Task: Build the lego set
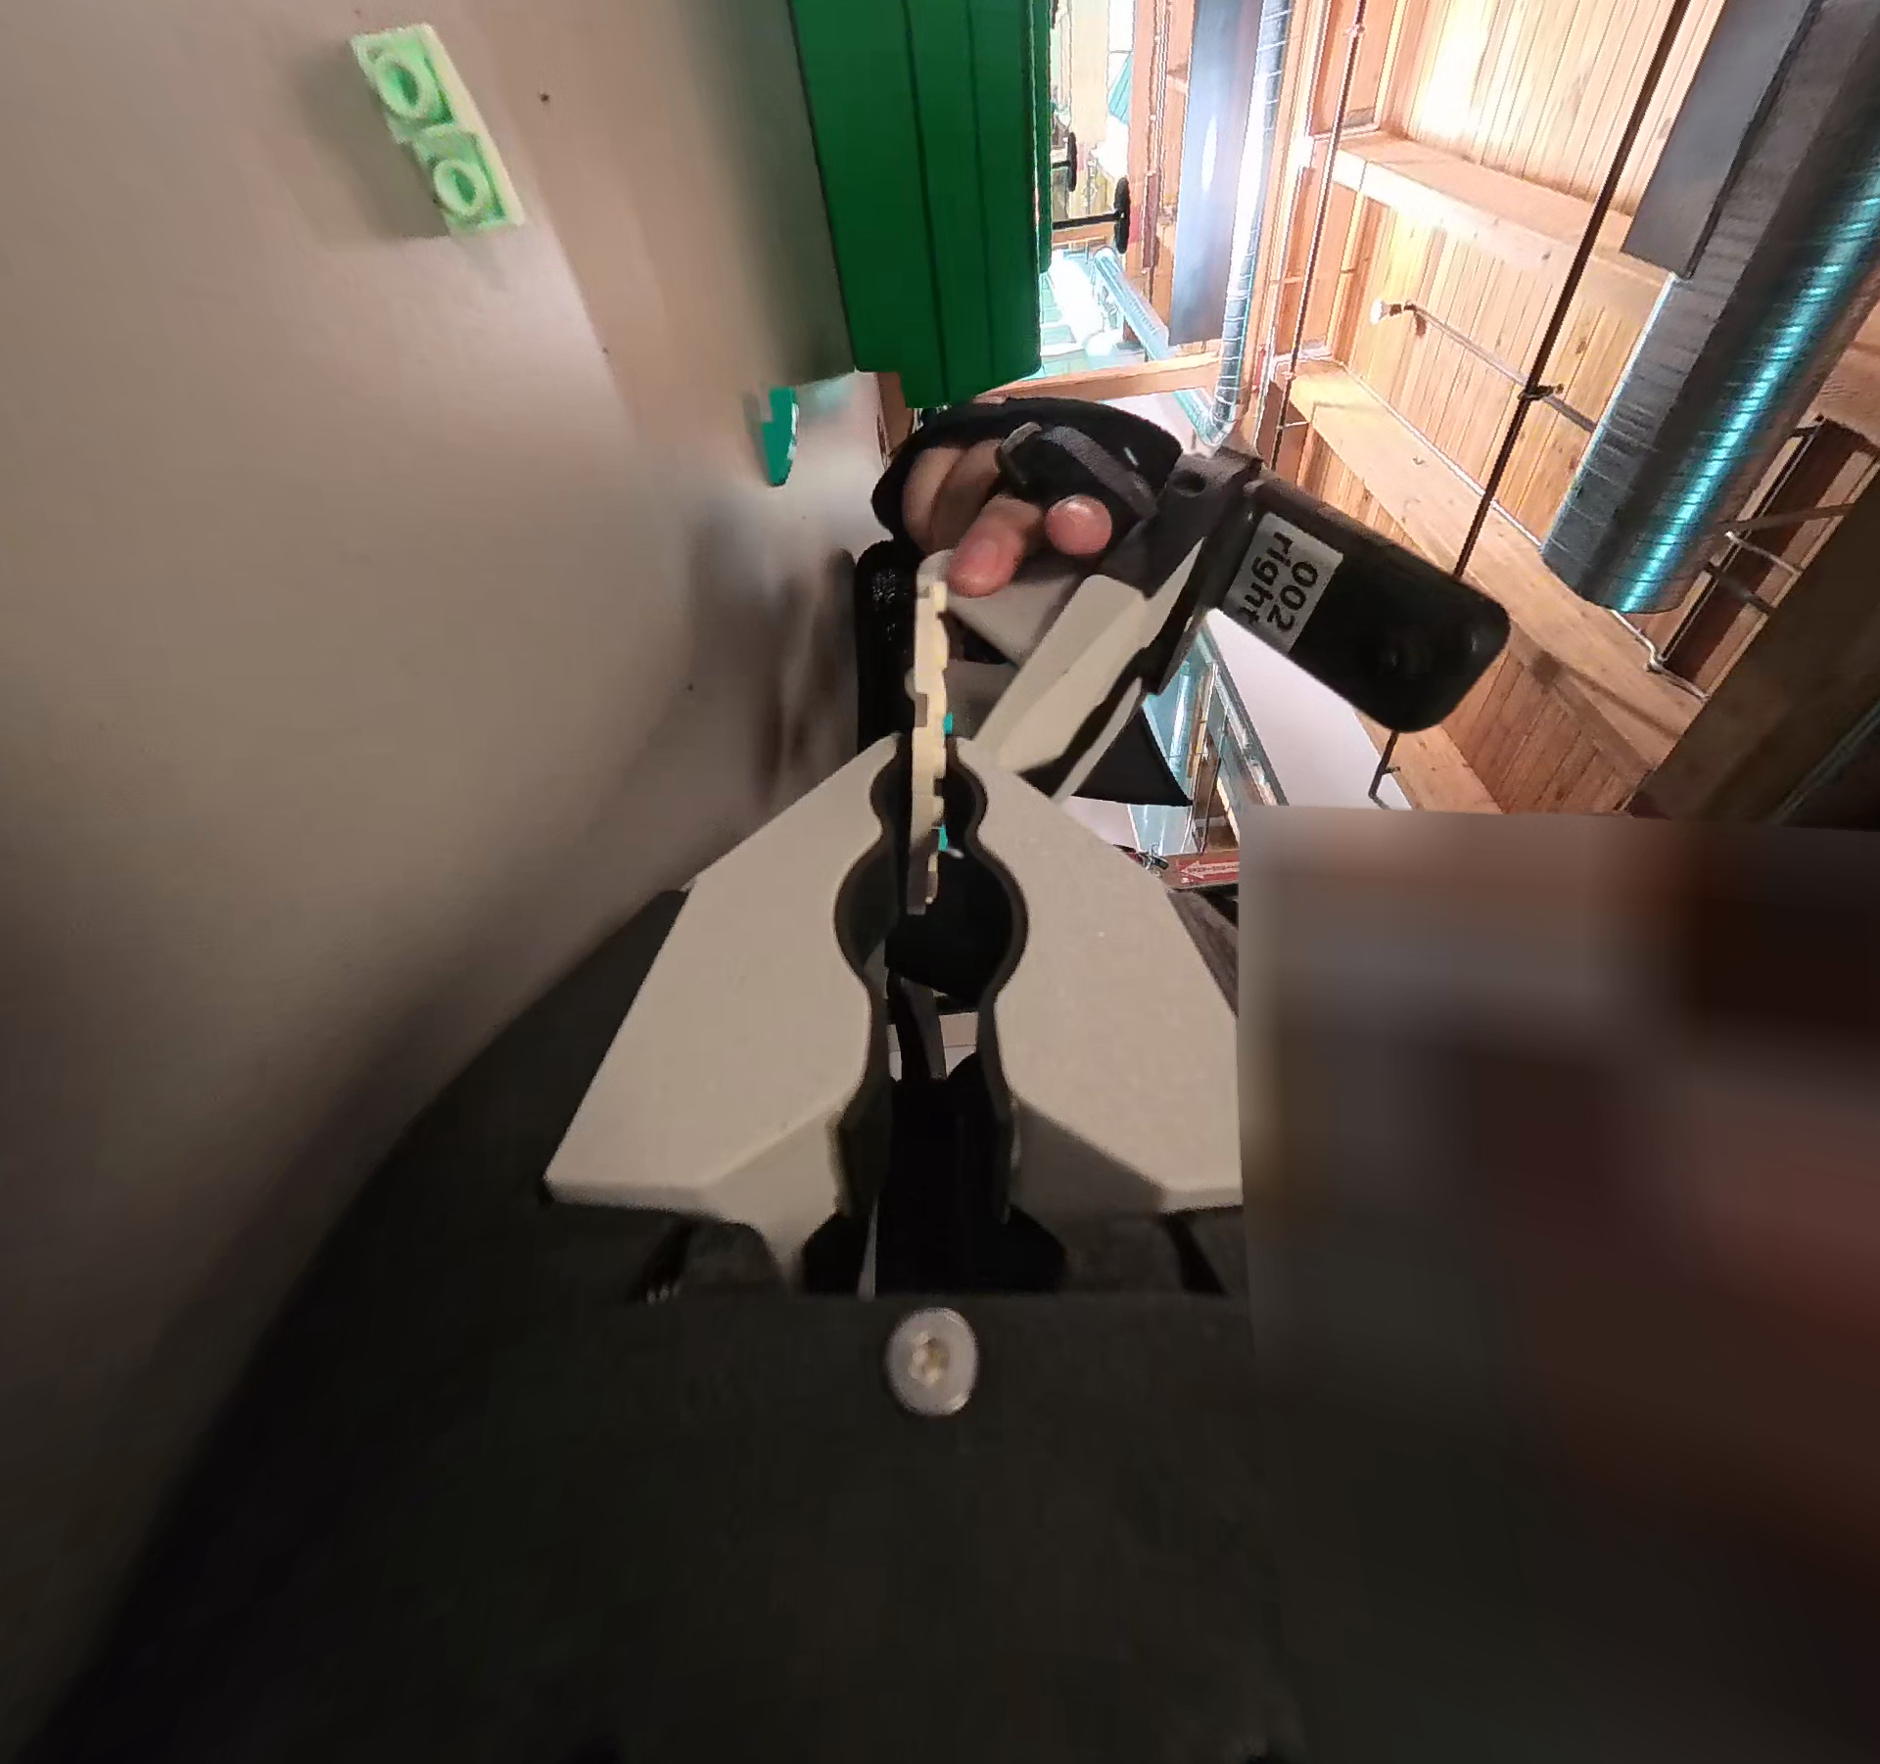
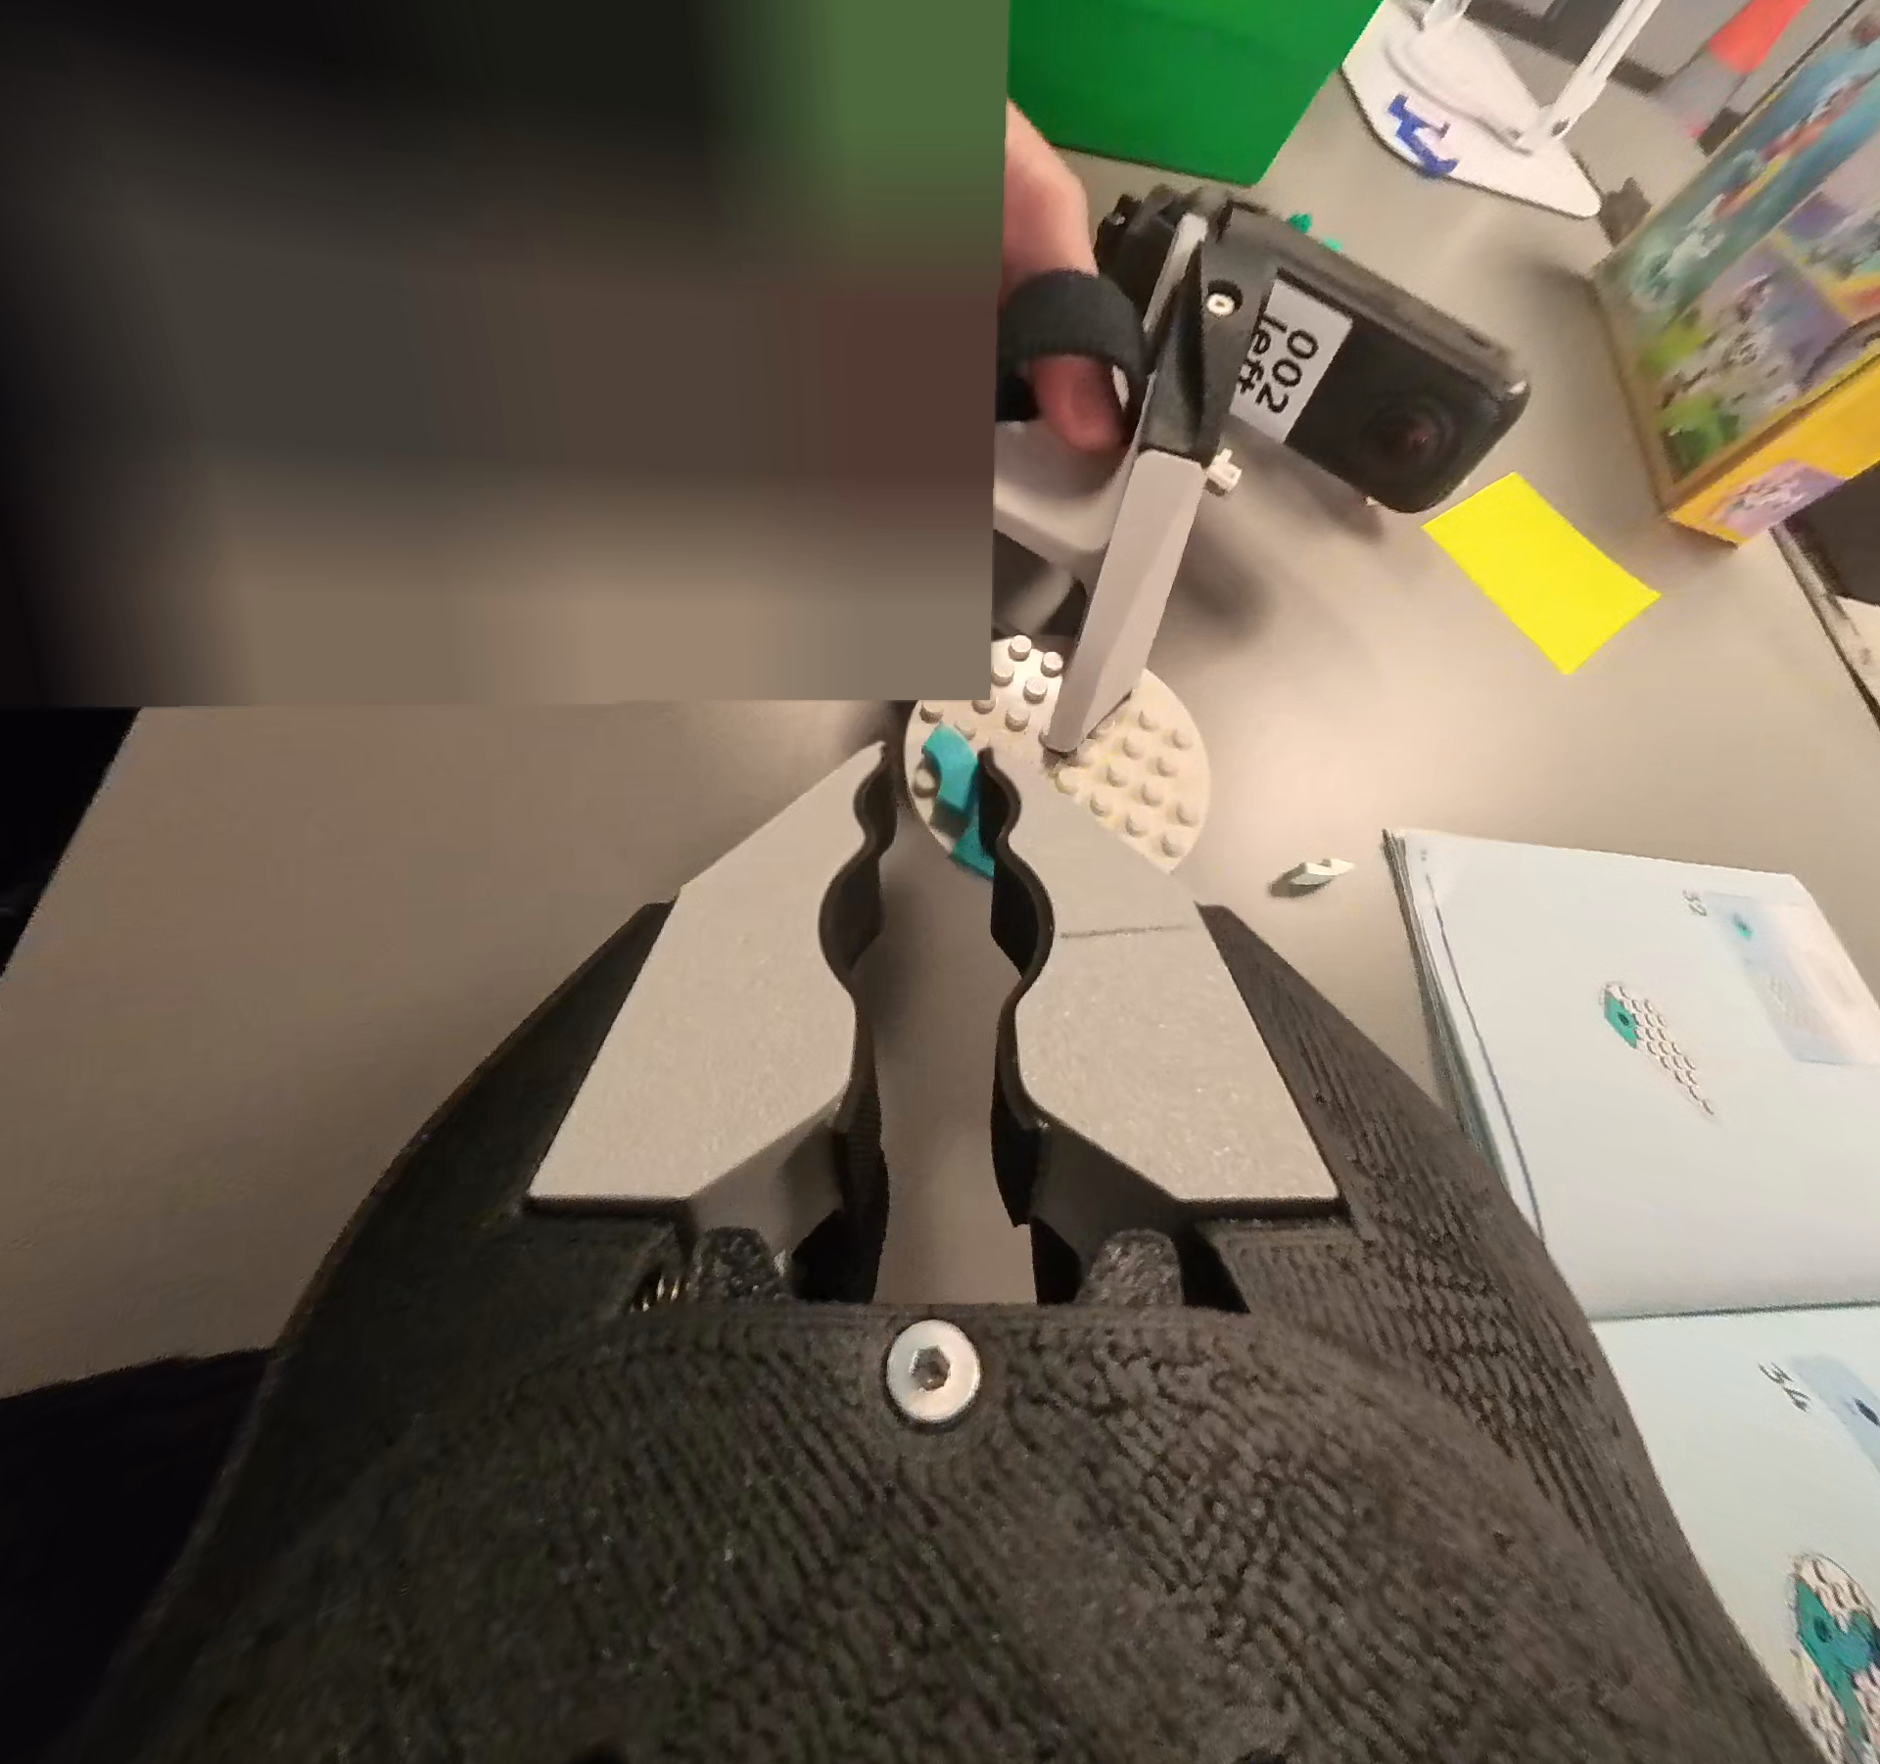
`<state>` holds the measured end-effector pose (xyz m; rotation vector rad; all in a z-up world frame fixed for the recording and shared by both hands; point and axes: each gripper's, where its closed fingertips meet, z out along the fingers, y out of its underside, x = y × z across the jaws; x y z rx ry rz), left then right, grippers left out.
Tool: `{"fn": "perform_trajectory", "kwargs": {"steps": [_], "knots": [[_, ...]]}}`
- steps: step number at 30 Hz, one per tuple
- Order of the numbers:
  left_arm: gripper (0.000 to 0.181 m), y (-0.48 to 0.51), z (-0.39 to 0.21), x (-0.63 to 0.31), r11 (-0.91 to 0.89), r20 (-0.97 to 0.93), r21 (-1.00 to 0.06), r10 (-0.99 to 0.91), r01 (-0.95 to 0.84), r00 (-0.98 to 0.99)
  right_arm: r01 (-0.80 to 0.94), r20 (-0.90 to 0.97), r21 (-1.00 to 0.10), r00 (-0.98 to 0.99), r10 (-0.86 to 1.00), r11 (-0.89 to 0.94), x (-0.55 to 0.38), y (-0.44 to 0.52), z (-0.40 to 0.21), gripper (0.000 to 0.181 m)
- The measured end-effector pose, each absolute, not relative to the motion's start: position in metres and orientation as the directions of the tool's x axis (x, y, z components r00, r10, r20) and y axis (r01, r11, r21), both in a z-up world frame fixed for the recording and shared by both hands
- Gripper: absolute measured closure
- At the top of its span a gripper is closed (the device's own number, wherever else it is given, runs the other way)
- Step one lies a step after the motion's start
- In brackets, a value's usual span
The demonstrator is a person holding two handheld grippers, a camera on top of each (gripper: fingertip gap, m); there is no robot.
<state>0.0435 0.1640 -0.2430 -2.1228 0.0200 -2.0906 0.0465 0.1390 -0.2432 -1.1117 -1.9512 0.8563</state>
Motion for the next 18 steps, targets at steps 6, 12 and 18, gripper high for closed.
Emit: {"fn": "perform_trajectory", "kwargs": {"steps": [6, 12, 18], "knots": [[0.178, 0.1632, -0.2442, 0.0443, -0.987, 0.991, -0.129, -0.126, 0.099, 0.031, 0.445, 0.237, -0.809, -0.353, 0.905, 0.385, 0.0468, 0.1415, -0.2463, 0.17], [0.178, 0.1635, -0.2442, 0.0444, -0.986, 0.991, -0.129, -0.127, 0.101, 0.031, 0.421, 0.291, -0.808, -0.326, 0.9, 0.413, 0.0444, 0.1455, -0.2404, 0.175], [0.177, 0.1635, -0.2444, 0.0447, -0.986, 0.991, -0.131, -0.128, 0.1, 0.034, 0.423, 0.298, -0.805, -0.318, 0.9, 0.416, 0.0436, 0.147, -0.2407, 0.173]]}}
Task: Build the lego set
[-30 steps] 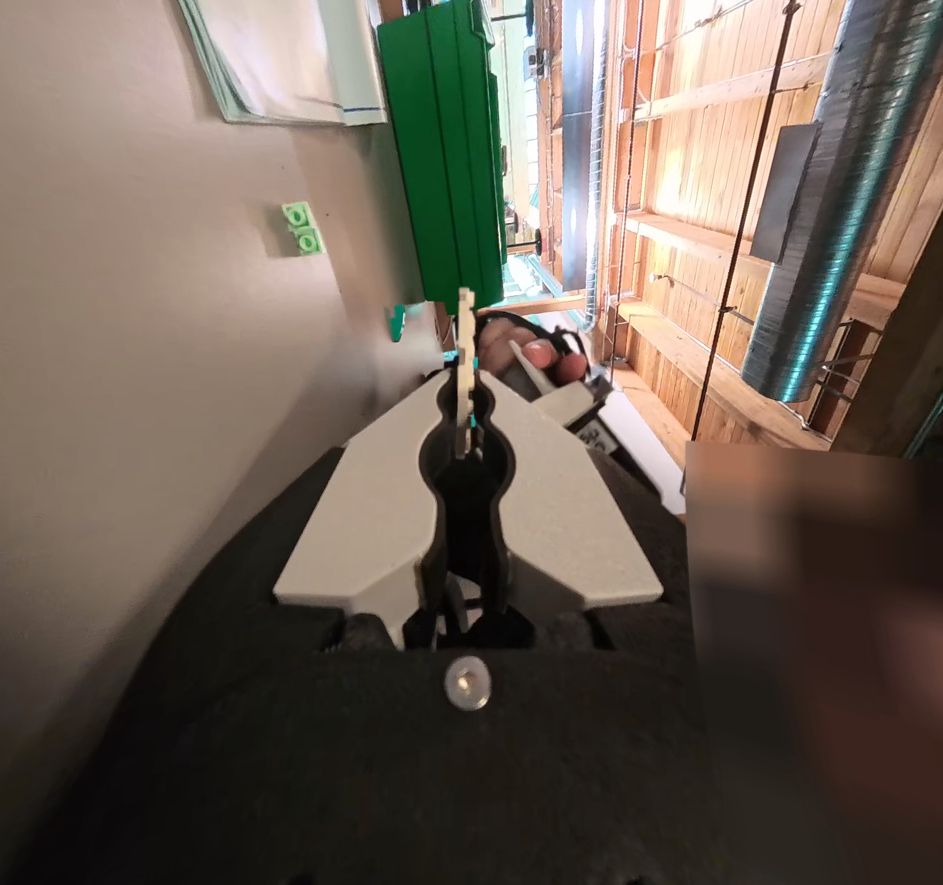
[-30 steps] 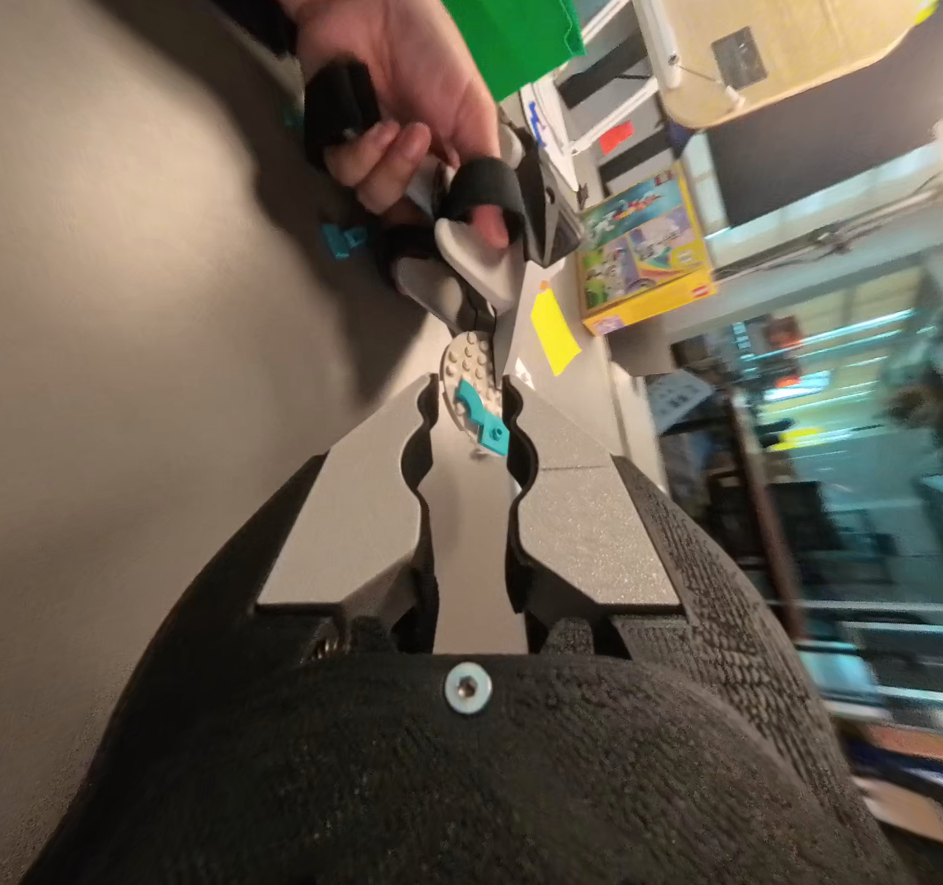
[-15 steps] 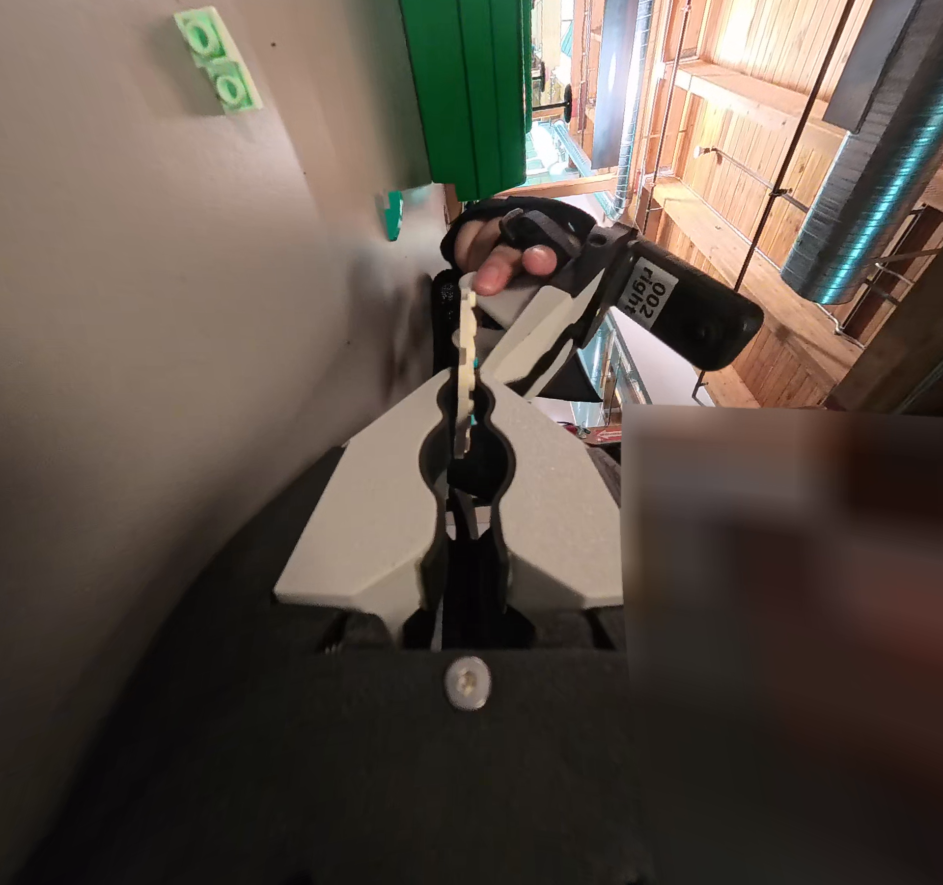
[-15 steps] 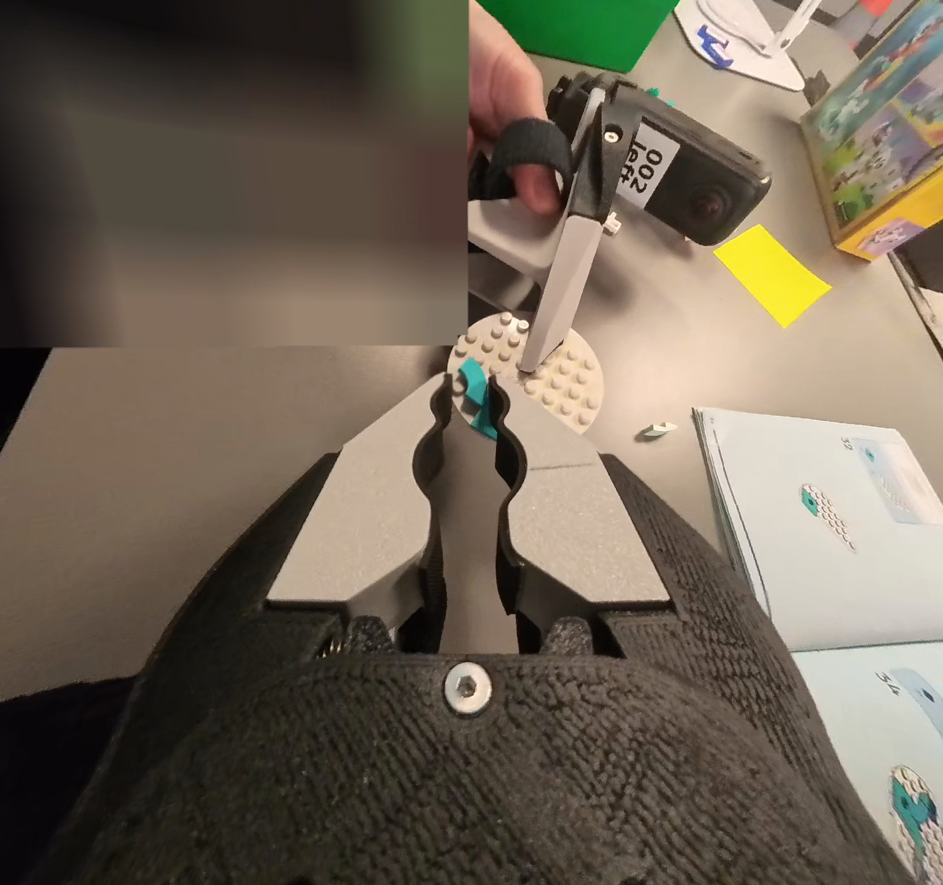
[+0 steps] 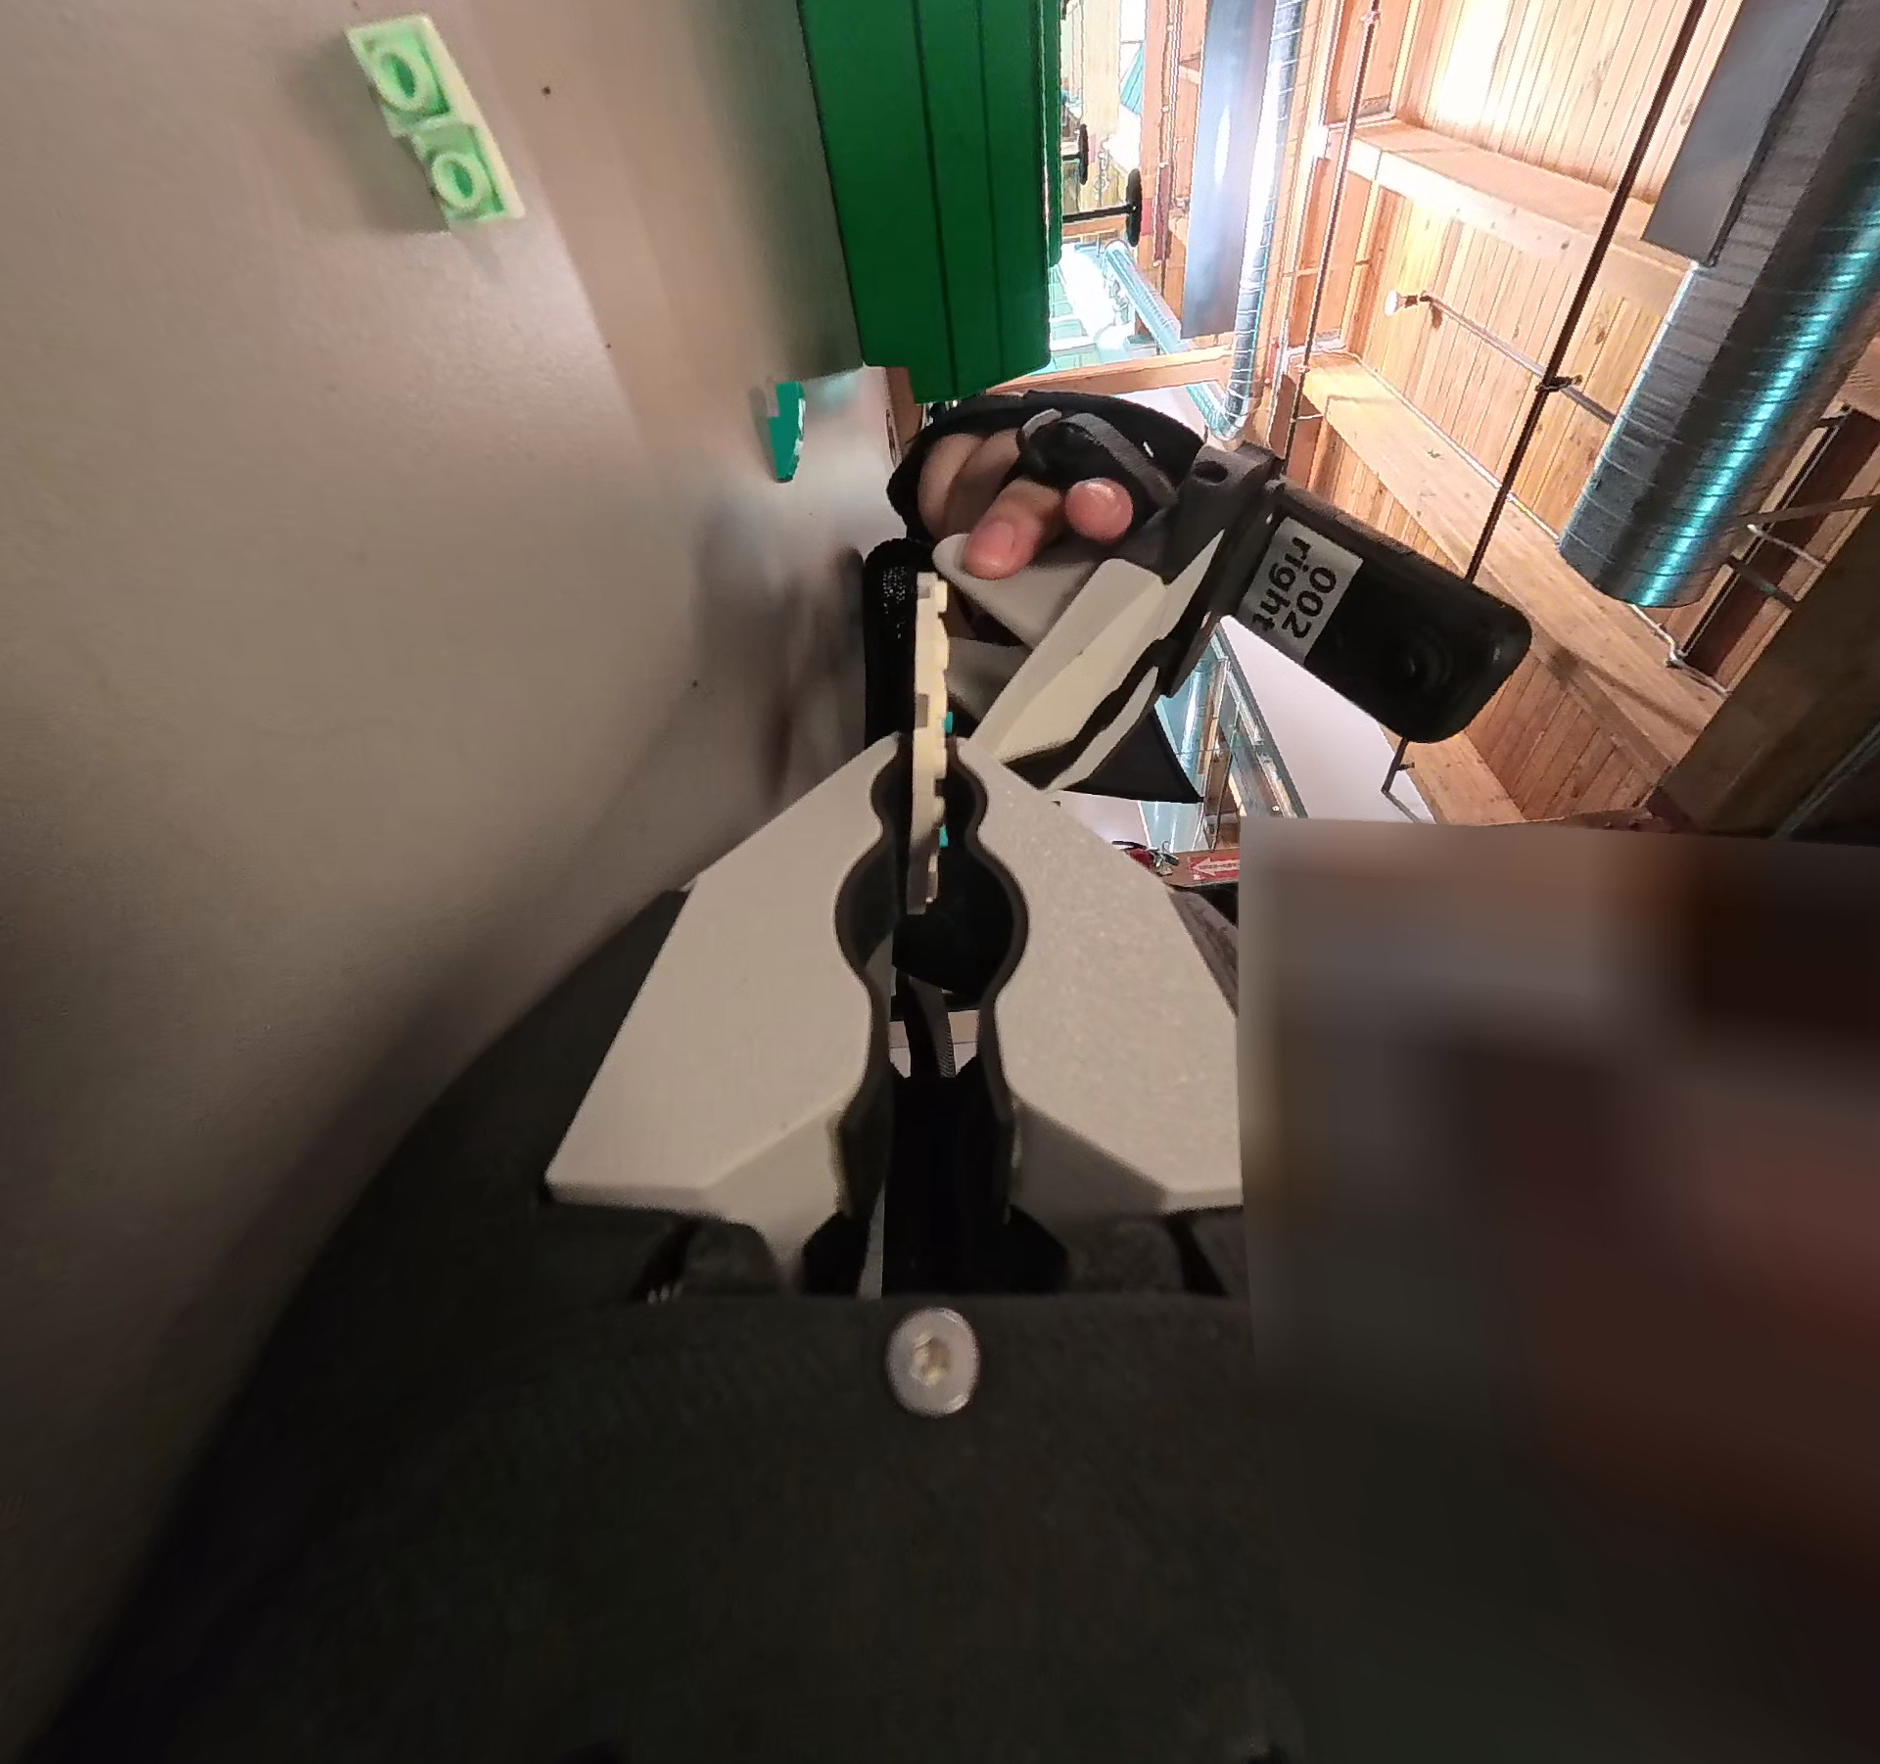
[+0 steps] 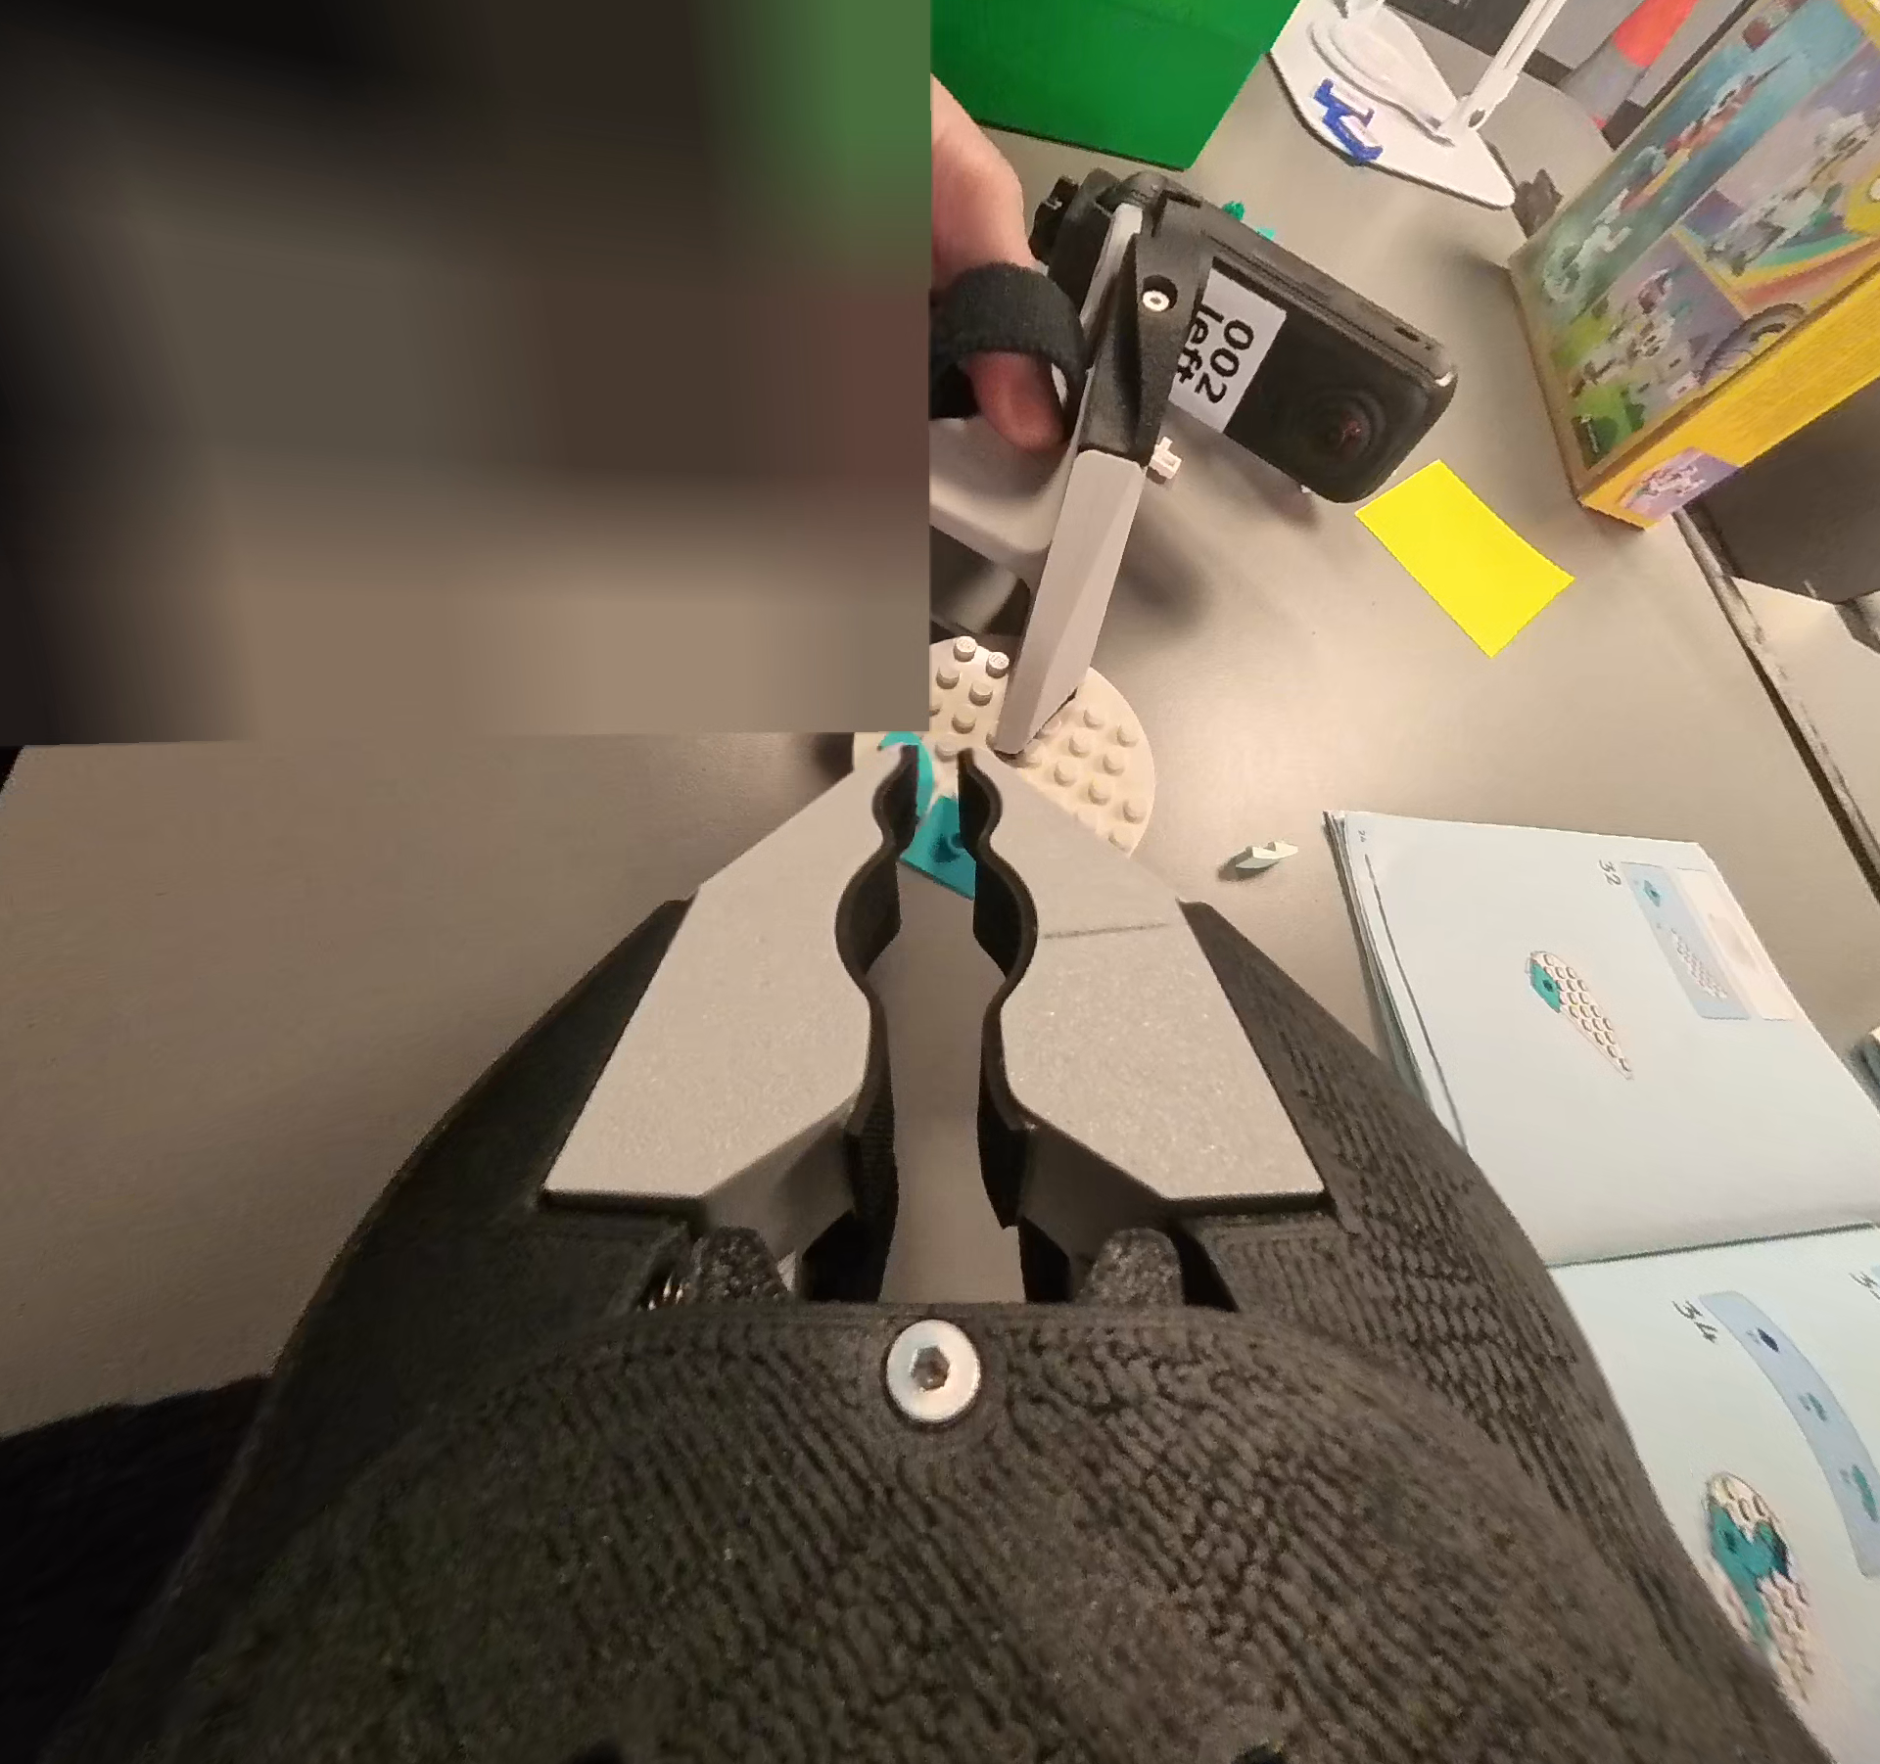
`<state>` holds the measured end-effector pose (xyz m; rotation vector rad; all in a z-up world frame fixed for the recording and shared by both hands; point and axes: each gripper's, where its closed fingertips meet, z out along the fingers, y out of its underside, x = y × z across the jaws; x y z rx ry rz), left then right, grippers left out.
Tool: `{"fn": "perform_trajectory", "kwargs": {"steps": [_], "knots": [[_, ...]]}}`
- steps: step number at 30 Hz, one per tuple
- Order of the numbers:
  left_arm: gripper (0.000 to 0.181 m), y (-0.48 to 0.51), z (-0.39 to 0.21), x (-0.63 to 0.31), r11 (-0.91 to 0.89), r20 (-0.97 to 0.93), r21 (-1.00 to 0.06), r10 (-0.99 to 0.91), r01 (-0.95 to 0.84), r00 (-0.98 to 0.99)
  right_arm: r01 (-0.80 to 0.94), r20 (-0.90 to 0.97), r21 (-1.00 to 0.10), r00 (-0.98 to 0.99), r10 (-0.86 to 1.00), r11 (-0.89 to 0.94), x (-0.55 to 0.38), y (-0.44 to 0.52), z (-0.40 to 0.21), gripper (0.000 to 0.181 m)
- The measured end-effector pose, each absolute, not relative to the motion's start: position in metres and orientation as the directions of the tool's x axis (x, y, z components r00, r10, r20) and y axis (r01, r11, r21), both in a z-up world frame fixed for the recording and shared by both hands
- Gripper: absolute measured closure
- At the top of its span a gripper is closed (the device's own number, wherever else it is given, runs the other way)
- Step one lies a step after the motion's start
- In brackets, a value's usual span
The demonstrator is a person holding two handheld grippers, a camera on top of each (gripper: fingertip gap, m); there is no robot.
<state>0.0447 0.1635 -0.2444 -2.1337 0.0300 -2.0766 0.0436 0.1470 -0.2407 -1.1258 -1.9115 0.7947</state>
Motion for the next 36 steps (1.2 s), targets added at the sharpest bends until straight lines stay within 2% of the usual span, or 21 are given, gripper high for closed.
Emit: {"fn": "perform_trajectory", "kwargs": {"steps": [4, 8, 15, 18, 25, 32, 36], "knots": [[0.178, 0.163, -0.245, 0.045, -0.986, 0.991, -0.132, -0.129, 0.098, 0.034, 0.447, 0.244, -0.81, -0.332, 0.911, 0.38, 0.045, 0.144, -0.245, 0.168], [0.177, 0.162, -0.246, 0.046, -0.986, 0.99, -0.139, -0.135, 0.089, 0.051, 0.465, 0.209, -0.808, -0.347, 0.914, 0.361, 0.045, 0.142, -0.249, 0.171], [0.173, 0.165, -0.243, 0.044, -0.986, 0.992, -0.127, -0.125, 0.11, 0.025, 0.424, 0.294, -0.803, -0.33, 0.897, 0.419, 0.042, 0.144, -0.242, 0.175], [0.177, 0.165, -0.243, 0.044, -0.986, 0.992, -0.126, -0.124, 0.109, 0.023, 0.408, 0.322, -0.801, -0.322, 0.89, 0.437, 0.04, 0.145, -0.239, 0.178], [0.177, 0.164, -0.244, 0.046, -0.987, 0.992, -0.129, -0.127, 0.1, 0.028, 0.403, 0.328, -0.805, -0.308, 0.893, 0.435, 0.041, 0.148, -0.237, 0.178], [0.177, 0.163, -0.244, 0.046, -0.987, 0.992, -0.129, -0.127, 0.099, 0.028, 0.416, 0.227, -0.828, -0.362, 0.904, 0.375, 0.043, 0.138, -0.242, 0.167], [0.177, 0.162, -0.245, 0.047, -0.987, 0.991, -0.134, -0.131, 0.087, 0.037, 0.436, 0.196, -0.825, -0.377, 0.905, 0.36, 0.043, 0.135, -0.247, 0.169]]}}
